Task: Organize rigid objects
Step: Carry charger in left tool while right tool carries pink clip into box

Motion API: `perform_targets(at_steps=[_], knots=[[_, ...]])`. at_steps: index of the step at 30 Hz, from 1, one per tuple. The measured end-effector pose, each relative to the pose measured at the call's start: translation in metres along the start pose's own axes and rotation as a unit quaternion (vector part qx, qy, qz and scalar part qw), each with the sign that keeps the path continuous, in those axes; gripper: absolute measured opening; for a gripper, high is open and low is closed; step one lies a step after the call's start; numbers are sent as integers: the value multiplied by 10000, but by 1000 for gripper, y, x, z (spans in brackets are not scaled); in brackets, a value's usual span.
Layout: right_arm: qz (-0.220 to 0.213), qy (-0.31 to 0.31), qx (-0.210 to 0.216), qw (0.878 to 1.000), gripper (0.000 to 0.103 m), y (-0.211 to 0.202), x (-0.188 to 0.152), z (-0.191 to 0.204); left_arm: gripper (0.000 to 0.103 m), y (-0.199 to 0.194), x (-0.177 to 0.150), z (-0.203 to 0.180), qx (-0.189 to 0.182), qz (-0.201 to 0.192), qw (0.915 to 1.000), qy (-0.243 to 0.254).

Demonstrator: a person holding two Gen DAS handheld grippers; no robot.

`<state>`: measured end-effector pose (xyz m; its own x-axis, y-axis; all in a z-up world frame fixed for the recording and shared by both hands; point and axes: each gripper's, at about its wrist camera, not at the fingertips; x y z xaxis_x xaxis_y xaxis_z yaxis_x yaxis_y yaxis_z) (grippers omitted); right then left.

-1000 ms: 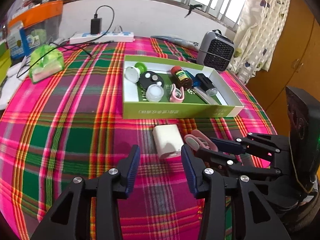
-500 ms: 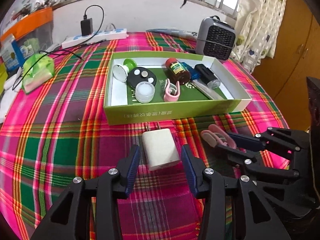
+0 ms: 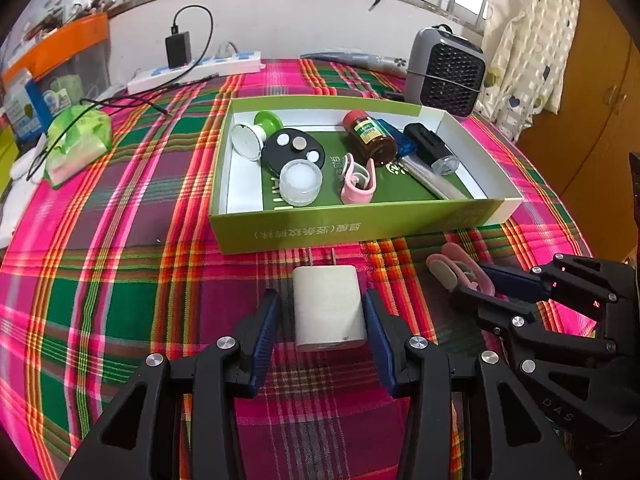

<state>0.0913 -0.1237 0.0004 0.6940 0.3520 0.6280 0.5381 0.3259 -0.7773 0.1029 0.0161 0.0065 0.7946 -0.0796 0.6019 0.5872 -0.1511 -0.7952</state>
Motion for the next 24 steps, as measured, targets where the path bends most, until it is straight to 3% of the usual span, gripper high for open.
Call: perform_targets(at_steps=[5,9,24], knots=[[4,66,34,10000,24,3,1,-1,42,1,0,-2,72,-30,9999,76],[-25,111,40,9999,33,4,2,-3,42,1,0,0,25,-55,10000,-2],[-29,143,-66,9999,34,6,5,-2,38,0,-1,2,18,-97,9999,-39]])
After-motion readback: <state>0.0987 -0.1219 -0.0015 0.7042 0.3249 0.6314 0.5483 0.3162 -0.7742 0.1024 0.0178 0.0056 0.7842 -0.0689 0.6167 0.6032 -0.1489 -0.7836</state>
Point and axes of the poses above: each gripper's, at about its wrist camera, not at the fingertips, and y roughly the way its jaws point, z to its left, x to its top, and after that the axes turned 2 degrees about y, right-handed
